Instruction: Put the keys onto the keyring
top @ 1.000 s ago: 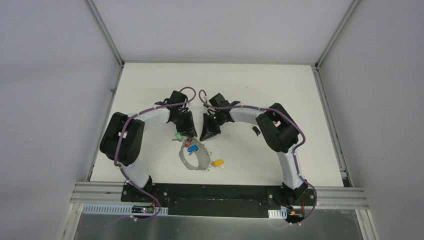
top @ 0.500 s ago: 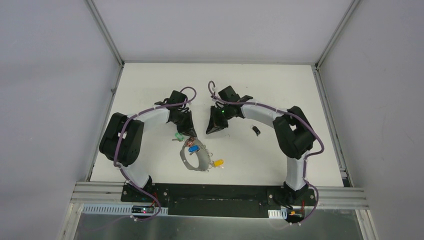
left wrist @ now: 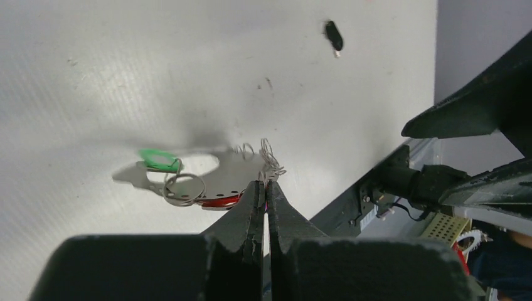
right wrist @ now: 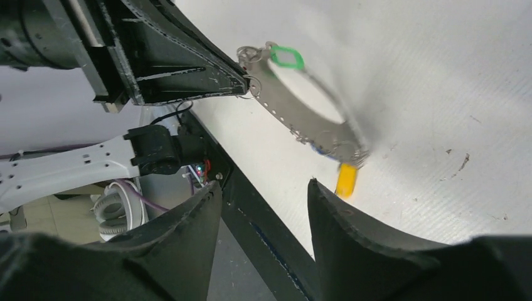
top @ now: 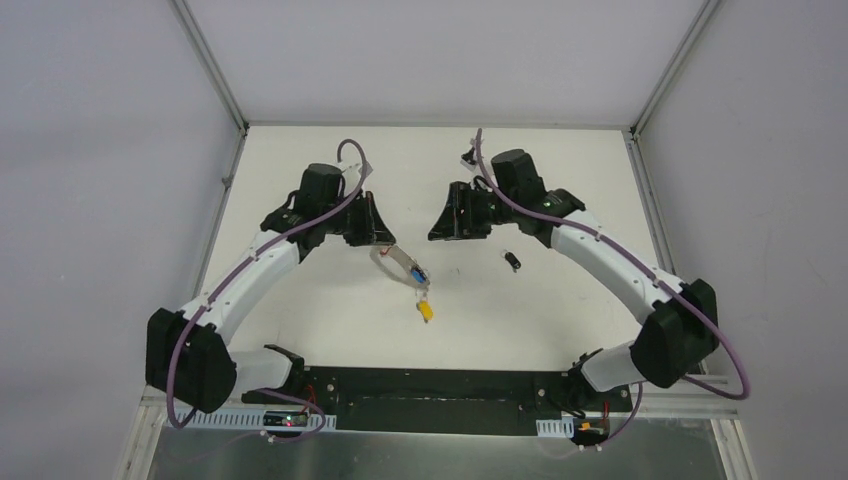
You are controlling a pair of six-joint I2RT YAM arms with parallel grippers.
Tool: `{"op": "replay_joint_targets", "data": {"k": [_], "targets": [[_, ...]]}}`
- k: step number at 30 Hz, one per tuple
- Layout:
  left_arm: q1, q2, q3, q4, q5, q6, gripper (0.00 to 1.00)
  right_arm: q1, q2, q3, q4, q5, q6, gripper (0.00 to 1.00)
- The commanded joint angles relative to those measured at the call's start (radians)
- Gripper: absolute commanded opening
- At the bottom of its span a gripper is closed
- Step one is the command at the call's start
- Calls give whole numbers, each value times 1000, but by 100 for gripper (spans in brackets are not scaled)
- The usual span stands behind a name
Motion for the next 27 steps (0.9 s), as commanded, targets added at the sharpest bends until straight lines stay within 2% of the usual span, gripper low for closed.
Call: {"op": "replay_joint_targets", "data": {"k": [1,5,10,22,24,27], "targets": [[0,-89,17,133,154,31,0,-5,-120,-33,49,-37,-28,57],[-1,-156,-37,270,224,13,0,-7,-182,-77,115,-56,-29,63],[-14,-222,-110,445,264,6,0,-8,-217,-131,191,-66,-33,65],[-93,-174,-115,506,286,-165,0,43,-230,-160,159,-66,-33,65],[-101,-166,-123,536,287,-199,0,67,-218,-163,147,-139,-278,77],[-105,-159,-137,592,292,-246,0,90,-215,-195,156,-122,-312,73]]}}
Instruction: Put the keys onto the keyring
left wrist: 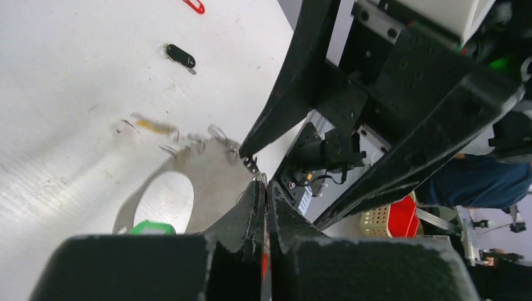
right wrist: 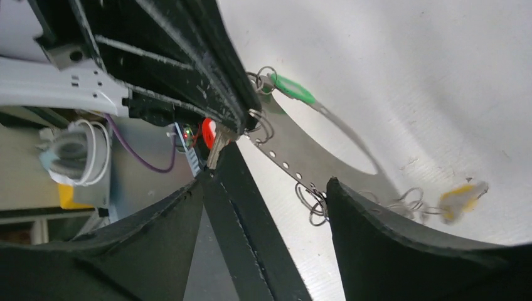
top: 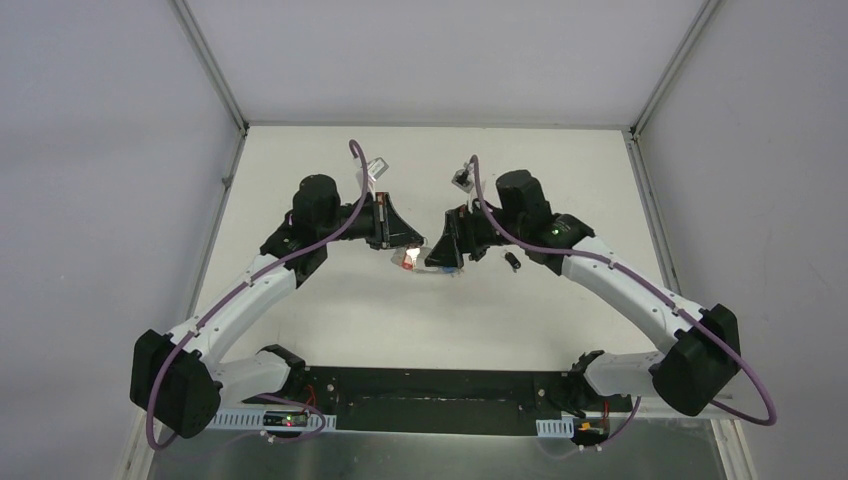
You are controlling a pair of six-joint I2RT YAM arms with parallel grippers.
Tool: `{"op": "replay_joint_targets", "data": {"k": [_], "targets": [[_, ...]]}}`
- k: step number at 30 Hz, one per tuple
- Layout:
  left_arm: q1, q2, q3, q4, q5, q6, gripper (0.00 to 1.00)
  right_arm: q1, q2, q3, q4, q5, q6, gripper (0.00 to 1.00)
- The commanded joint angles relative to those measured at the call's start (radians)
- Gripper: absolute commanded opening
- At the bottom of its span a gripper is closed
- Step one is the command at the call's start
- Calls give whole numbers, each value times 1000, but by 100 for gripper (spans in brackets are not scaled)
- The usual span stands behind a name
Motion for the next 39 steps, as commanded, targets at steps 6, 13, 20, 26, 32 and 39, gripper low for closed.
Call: {"op": "replay_joint_targets", "data": {"k": [6,13,20,26,32,39], "targets": [[-16,9,-20,215,43,-156,0,49,-8,-74,71,-13,-166,51],[-18,5,-40,266,57,-226,0,64,-16,-96,147,52,-155,46],[-18,-17,-57,258,51,-220,0,68,-33,-89,145,58,-134,2],[-18,-27,4,97,33,-107,0,72,-54,-28,-5,117,-116,0],[-18,-12,102,-83,11,27,0,75,1,71,-182,135,-78,0],[-25,-5,164,-168,-14,88,0,76,57,148,-290,138,23,0]]}}
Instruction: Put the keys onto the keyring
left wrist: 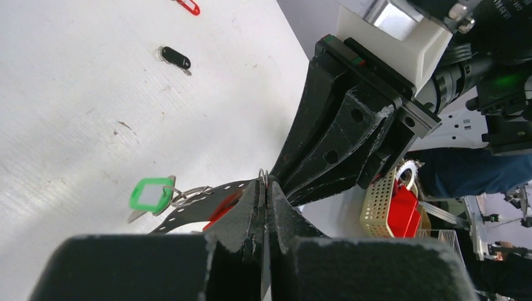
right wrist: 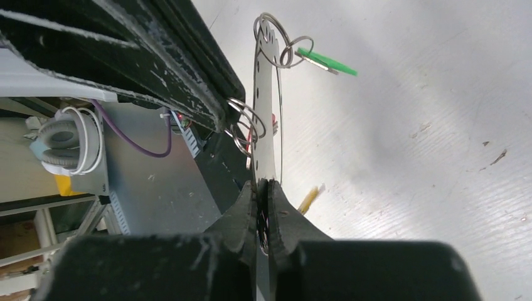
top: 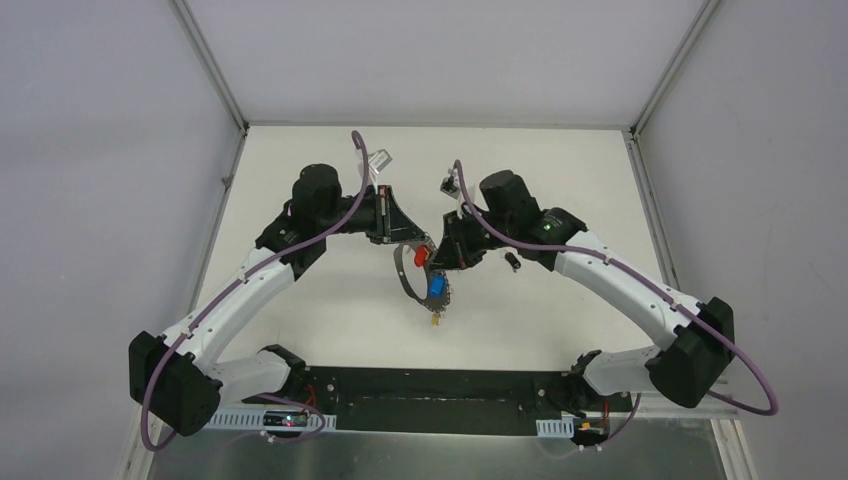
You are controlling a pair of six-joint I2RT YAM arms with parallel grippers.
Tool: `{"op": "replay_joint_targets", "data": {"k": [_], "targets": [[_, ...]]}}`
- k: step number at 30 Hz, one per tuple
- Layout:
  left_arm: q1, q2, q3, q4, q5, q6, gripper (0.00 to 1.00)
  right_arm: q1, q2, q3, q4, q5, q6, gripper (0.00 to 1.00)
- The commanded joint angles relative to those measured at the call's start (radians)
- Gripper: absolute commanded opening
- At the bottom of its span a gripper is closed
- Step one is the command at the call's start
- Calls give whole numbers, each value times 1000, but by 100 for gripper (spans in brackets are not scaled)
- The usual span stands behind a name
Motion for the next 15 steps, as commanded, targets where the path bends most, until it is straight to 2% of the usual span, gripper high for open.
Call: {"op": "replay_joint_targets", "data": {"k": [1,9,10,11,13,15], "targets": [[-12,-17,61,-55,-17,72,0,-7,31,64,-114,50,93,0],[-66,-15,68,-68,-92,89,0,-7,46,66,-75,-37,107,0],[-69,-12,70,-68,-98,92,0,-7,37,57,-58,-54,105,3],[-71,-11,72,-68,-102,97,0,-8,26,50,-42,-66,103,9],[-71,-8,75,-66,-114,105,0,-7,-4,35,-20,-71,93,35],[-73,-9,76,-60,-119,112,0,-10,-41,19,-3,-57,80,52]]}}
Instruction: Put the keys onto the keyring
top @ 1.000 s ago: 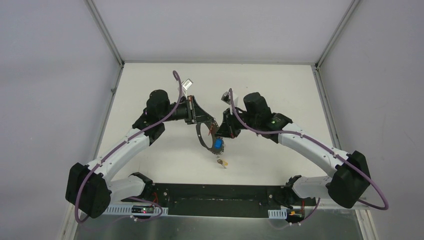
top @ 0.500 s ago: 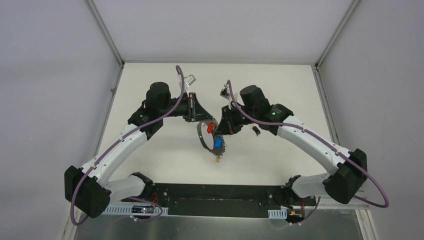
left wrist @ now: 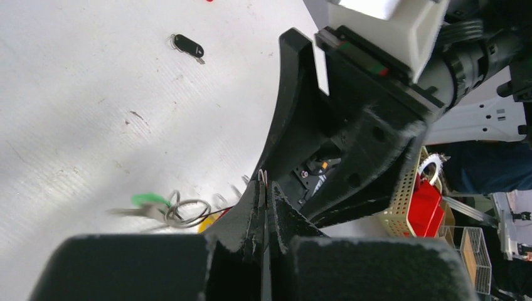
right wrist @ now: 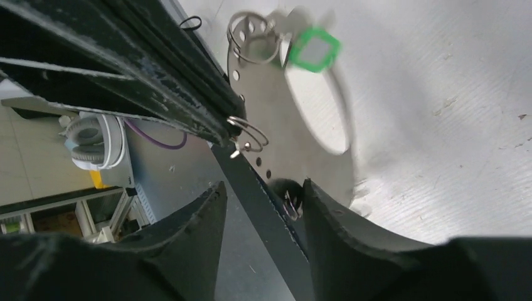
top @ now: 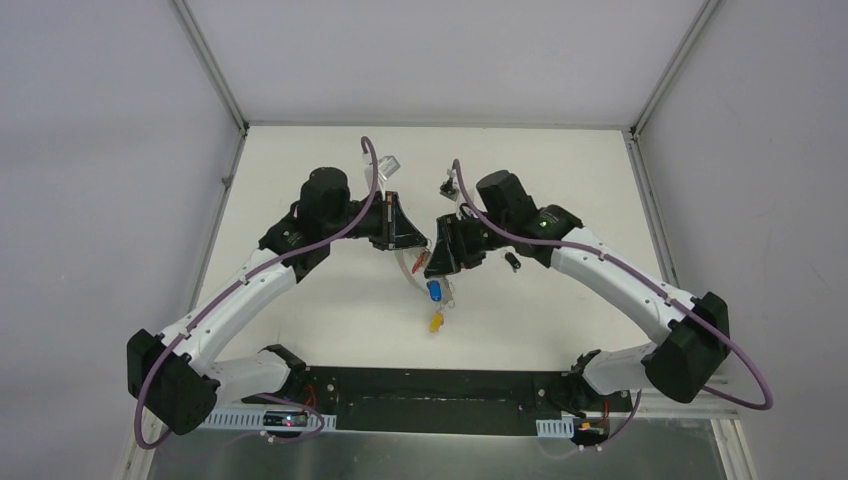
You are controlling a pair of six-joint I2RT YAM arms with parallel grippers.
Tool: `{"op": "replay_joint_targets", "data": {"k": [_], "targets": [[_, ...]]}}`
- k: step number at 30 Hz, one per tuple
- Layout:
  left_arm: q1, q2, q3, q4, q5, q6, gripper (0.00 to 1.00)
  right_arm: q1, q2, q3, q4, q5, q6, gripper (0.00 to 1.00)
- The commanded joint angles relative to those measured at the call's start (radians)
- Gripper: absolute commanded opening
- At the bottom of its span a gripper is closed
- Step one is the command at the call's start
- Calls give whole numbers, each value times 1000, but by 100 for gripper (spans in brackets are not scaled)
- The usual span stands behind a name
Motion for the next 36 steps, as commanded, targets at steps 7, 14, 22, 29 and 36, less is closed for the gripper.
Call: {"op": "replay_joint_targets", "data": {"k": [7,14,22,29,36], "targets": [[-13,-43,35,83,-9,87,0,-71,-242,-98,137,47,-58,66],[-14,-122,-50,242,33,121,0,-117,-357,-203,298,-3,-127,67],[-14,-177,-108,342,110,179,0,-117,-411,-233,373,-16,-175,64],[-16,-212,-135,397,161,255,0,-118,-444,-294,554,-99,-171,56],[-25,-210,-150,462,208,242,0,-115,-419,-359,827,-248,-138,44]]}}
